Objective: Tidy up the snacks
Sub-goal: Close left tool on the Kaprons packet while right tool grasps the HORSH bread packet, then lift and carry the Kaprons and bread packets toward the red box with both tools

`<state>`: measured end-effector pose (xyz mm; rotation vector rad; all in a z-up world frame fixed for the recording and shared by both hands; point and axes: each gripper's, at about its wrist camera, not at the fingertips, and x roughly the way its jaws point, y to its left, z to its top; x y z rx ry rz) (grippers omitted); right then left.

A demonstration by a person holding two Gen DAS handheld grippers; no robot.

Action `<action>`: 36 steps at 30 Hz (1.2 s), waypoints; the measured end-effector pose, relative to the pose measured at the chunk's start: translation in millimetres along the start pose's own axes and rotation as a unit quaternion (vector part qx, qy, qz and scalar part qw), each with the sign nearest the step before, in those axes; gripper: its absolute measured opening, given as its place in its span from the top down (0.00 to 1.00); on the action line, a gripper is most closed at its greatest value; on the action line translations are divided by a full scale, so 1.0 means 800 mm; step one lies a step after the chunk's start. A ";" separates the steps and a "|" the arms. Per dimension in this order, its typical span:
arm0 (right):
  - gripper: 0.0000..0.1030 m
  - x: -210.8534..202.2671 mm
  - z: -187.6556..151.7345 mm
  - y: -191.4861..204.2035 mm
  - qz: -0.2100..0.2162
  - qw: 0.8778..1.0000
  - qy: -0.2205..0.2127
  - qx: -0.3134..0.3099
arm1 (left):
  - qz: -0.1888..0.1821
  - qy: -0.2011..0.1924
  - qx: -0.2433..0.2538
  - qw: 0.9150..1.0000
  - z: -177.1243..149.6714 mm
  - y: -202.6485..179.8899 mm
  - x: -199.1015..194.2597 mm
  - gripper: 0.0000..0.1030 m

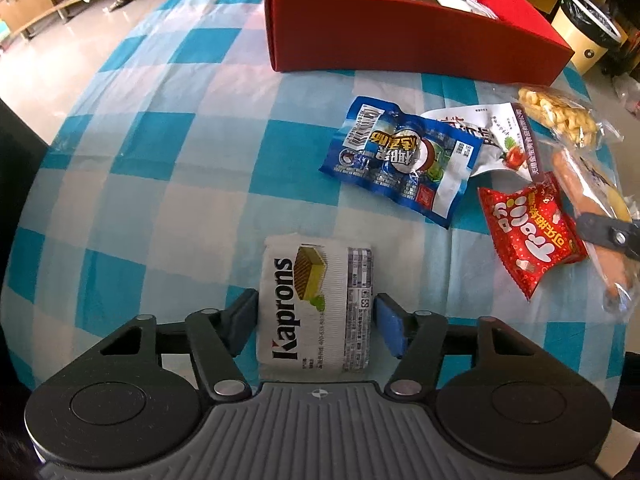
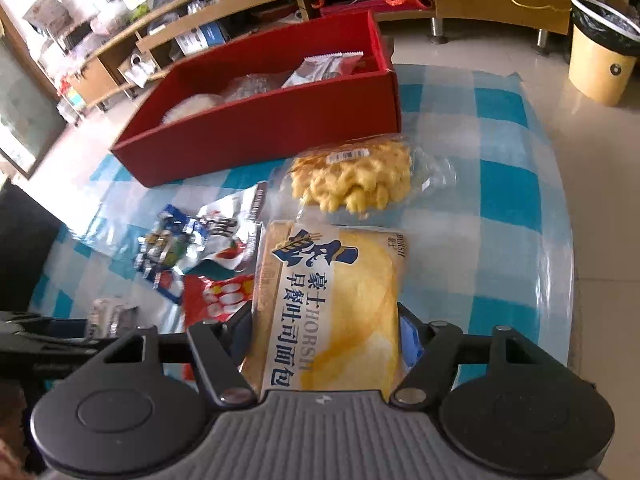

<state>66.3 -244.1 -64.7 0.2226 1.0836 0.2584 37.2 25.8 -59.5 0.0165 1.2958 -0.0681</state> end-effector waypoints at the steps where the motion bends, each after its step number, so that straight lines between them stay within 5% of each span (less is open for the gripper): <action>1: 0.35 -0.005 -0.003 0.001 0.009 1.000 -0.005 0.005 | -0.002 0.000 -0.002 1.000 0.000 0.002 0.000 0.35; 14: 0.35 -0.033 -0.005 0.011 0.083 0.995 -0.040 0.030 | -0.014 -0.005 -0.042 0.999 -0.001 0.017 -0.009 0.38; 36: 0.35 -0.031 0.006 0.007 0.081 0.993 -0.068 0.042 | -0.021 -0.082 -0.038 0.996 0.022 0.002 -0.050 0.37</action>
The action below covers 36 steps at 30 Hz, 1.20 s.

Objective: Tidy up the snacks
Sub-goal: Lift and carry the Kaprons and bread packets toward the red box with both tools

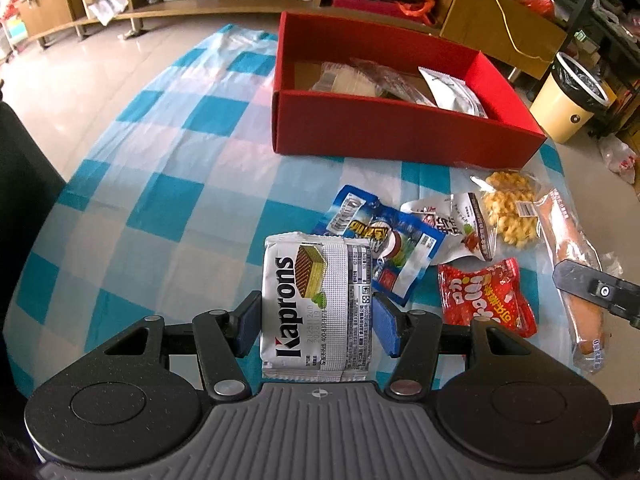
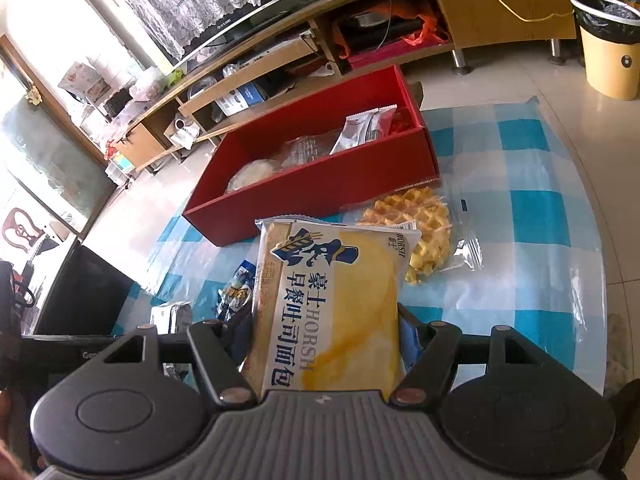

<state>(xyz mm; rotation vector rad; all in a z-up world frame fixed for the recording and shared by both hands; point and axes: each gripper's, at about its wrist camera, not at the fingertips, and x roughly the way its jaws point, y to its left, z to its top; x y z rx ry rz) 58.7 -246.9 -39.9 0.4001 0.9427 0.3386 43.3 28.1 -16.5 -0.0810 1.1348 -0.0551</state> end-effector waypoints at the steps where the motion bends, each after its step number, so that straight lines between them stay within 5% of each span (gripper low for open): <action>1: 0.35 0.000 0.000 0.000 0.000 1.000 0.001 0.000 | 0.000 -0.001 0.001 1.000 0.000 -0.001 0.000 0.37; 36: 0.35 0.007 0.004 0.001 0.006 1.000 -0.001 -0.002 | 0.022 -0.035 0.031 0.999 0.008 -0.021 -0.010 0.37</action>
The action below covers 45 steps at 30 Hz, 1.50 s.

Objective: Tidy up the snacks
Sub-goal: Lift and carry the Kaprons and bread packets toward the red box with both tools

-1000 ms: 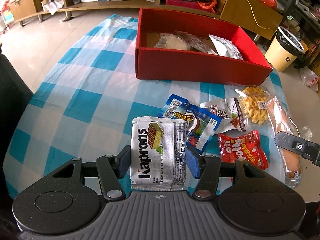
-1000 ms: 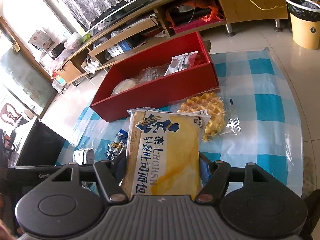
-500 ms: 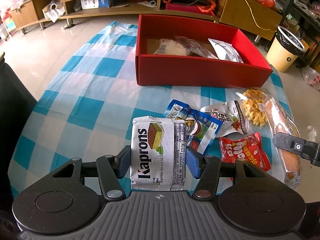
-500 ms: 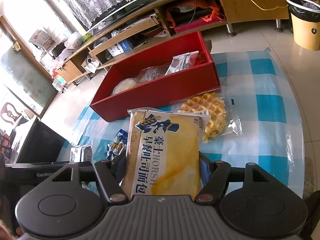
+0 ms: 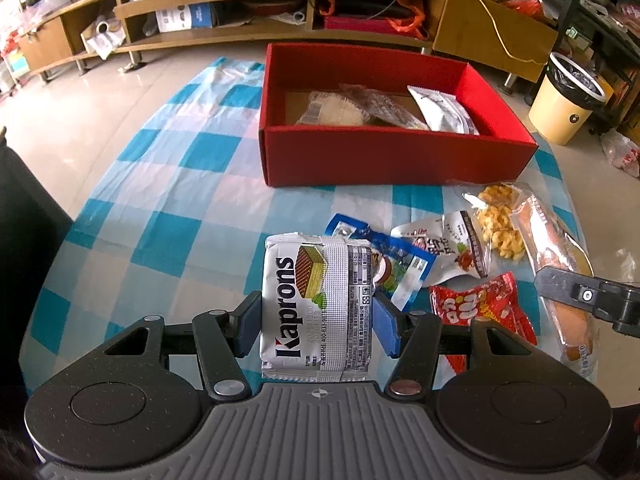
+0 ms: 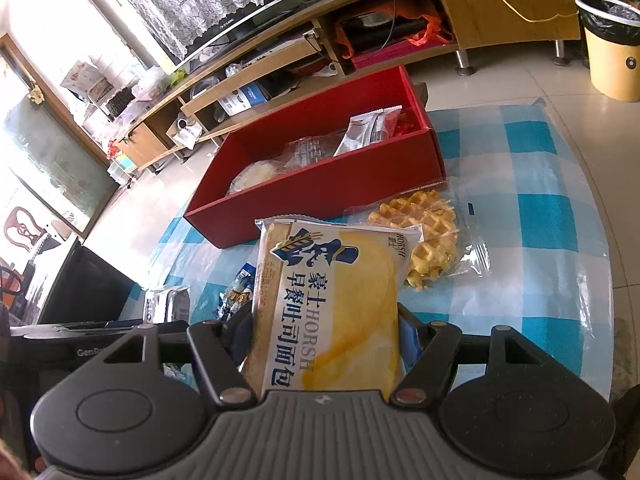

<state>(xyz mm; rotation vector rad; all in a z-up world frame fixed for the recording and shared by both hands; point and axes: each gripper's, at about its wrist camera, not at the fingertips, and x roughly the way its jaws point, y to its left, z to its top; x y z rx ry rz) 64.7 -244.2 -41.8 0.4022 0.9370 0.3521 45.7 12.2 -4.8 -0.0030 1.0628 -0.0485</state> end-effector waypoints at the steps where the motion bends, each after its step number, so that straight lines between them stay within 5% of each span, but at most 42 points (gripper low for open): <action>1: 0.35 0.000 0.000 0.000 0.001 1.000 0.000 0.000 | 0.001 -0.002 0.001 1.000 0.001 -0.001 0.000 0.37; 45: 0.35 0.028 0.091 -0.011 0.036 0.997 -0.064 0.030 | 0.014 -0.049 0.009 0.999 0.086 -0.024 0.022 0.37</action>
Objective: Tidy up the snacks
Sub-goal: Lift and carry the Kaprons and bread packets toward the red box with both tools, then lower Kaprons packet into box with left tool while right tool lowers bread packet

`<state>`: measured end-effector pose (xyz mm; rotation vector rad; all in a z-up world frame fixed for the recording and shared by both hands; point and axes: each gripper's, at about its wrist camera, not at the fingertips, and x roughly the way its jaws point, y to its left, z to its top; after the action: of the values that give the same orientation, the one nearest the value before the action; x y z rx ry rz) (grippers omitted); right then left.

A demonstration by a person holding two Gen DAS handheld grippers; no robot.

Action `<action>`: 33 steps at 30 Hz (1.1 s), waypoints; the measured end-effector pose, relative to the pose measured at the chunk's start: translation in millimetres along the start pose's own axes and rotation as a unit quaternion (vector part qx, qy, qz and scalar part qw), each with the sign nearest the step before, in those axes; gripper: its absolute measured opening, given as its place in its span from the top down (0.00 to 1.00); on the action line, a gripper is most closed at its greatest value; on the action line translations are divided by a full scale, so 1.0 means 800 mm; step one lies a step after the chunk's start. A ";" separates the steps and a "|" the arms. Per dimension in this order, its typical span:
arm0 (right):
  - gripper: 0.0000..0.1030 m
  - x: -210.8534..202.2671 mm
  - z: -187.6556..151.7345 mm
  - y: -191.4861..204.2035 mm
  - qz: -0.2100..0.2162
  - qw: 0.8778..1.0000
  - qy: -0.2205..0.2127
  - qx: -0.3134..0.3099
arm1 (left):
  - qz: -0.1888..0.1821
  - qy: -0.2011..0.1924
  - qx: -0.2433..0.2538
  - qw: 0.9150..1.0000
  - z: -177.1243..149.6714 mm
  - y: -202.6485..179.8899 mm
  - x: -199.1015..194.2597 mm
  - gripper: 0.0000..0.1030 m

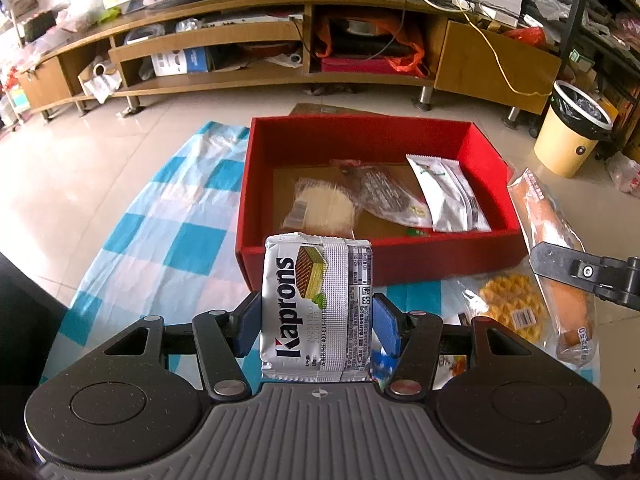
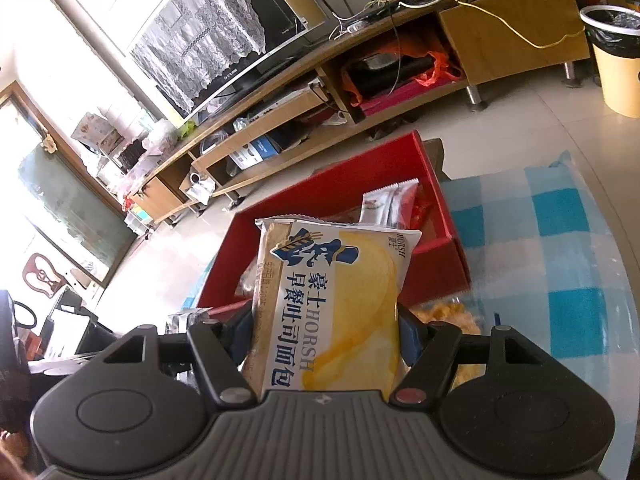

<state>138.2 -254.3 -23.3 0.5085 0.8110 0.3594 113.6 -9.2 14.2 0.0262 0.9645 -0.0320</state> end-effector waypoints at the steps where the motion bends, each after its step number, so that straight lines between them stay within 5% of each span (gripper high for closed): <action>1: 0.35 0.002 0.003 0.000 0.001 1.000 -0.001 0.001 | 0.000 0.000 0.000 1.000 0.003 0.000 0.002 0.37; 19: 0.35 0.045 0.044 -0.002 0.006 1.000 -0.006 0.003 | 0.010 -0.019 0.001 1.000 0.059 -0.004 0.033 0.40; 26: 0.35 0.062 0.052 -0.004 0.000 1.000 0.000 0.004 | 0.013 0.003 0.004 1.000 0.066 -0.002 0.059 0.39; 30: 0.34 0.064 0.052 -0.001 0.005 1.000 0.006 0.001 | 0.011 0.013 0.005 1.000 0.046 0.011 0.054 0.15; 33: 0.34 0.066 0.052 0.004 0.009 1.000 0.007 -0.002 | 0.022 0.037 0.003 0.999 0.032 0.013 0.068 0.14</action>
<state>203.4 -238.2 -29.0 0.5102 0.8194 0.3826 165.7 -0.4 -15.8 0.0551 1.0374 0.0069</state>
